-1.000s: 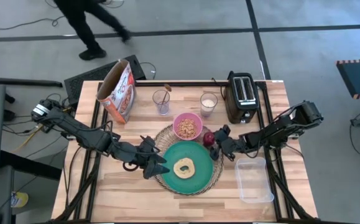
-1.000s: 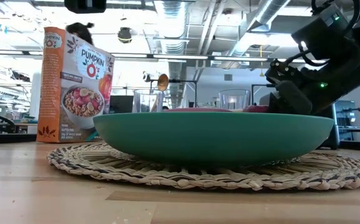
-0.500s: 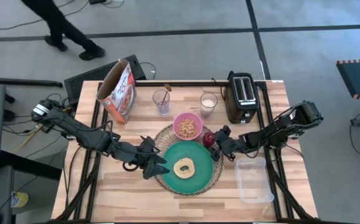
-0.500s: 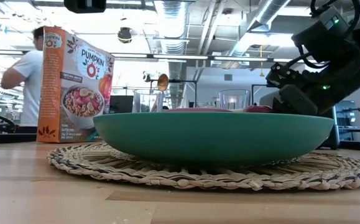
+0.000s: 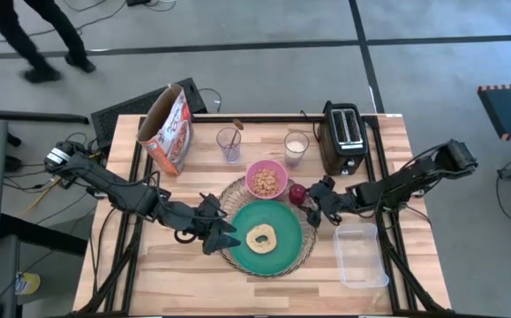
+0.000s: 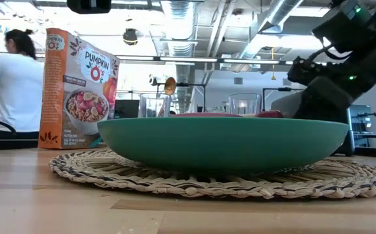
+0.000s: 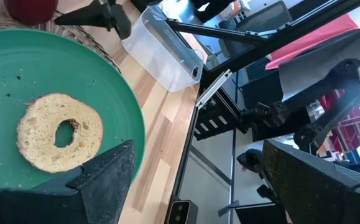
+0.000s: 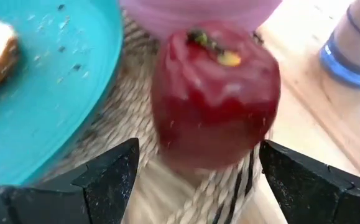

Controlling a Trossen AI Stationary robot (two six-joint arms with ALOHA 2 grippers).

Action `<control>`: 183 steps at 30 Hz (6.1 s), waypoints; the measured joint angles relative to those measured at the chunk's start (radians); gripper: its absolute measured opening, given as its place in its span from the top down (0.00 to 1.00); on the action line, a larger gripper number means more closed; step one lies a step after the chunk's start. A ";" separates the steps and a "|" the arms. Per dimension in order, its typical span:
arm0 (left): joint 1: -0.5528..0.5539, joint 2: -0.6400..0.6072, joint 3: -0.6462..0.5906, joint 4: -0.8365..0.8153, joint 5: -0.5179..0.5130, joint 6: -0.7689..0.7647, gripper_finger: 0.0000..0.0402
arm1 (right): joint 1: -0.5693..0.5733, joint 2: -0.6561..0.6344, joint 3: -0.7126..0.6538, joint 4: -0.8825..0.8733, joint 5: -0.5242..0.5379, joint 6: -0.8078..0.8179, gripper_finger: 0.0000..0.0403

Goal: Arrange a breakfast setting
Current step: Put the red apple to the top right of the green plate, then put the gold spoon to the left of the pink bowl

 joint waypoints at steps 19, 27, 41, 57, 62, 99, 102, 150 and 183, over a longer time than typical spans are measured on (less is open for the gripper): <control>0.006 0.000 0.010 0.052 -0.018 0.068 0.16 | 0.087 -0.324 0.172 -0.529 -0.177 0.028 0.11; 0.065 0.000 0.175 -0.092 -0.178 0.238 0.16 | 0.127 -0.376 0.320 -0.545 -0.180 0.024 0.11; 0.472 0.024 0.463 -0.467 0.026 0.566 0.16 | -0.028 -0.378 0.392 -0.549 -0.179 0.021 0.11; 0.796 0.233 0.785 -0.798 0.203 0.839 0.16 | -0.212 -0.378 0.467 -0.637 -0.220 -0.199 0.11; 0.853 0.368 0.935 -1.005 0.257 0.956 0.16 | -0.272 -0.378 0.467 -0.677 -0.324 -0.256 0.11; 1.022 0.687 0.999 -1.094 0.251 1.464 0.16 | -0.330 -0.377 0.467 -0.735 -0.345 -0.256 0.11; 1.023 0.709 0.997 -1.119 0.251 1.465 0.17 | -0.330 -0.377 0.467 -0.735 -0.344 -0.255 0.11; 1.014 0.711 1.008 -1.150 0.266 1.463 0.97 | -0.330 -0.377 0.466 -0.735 -0.338 -0.268 0.11; 0.983 0.405 1.008 -1.143 0.216 1.335 0.97 | -0.330 -0.377 0.466 -0.733 -0.339 -0.268 0.11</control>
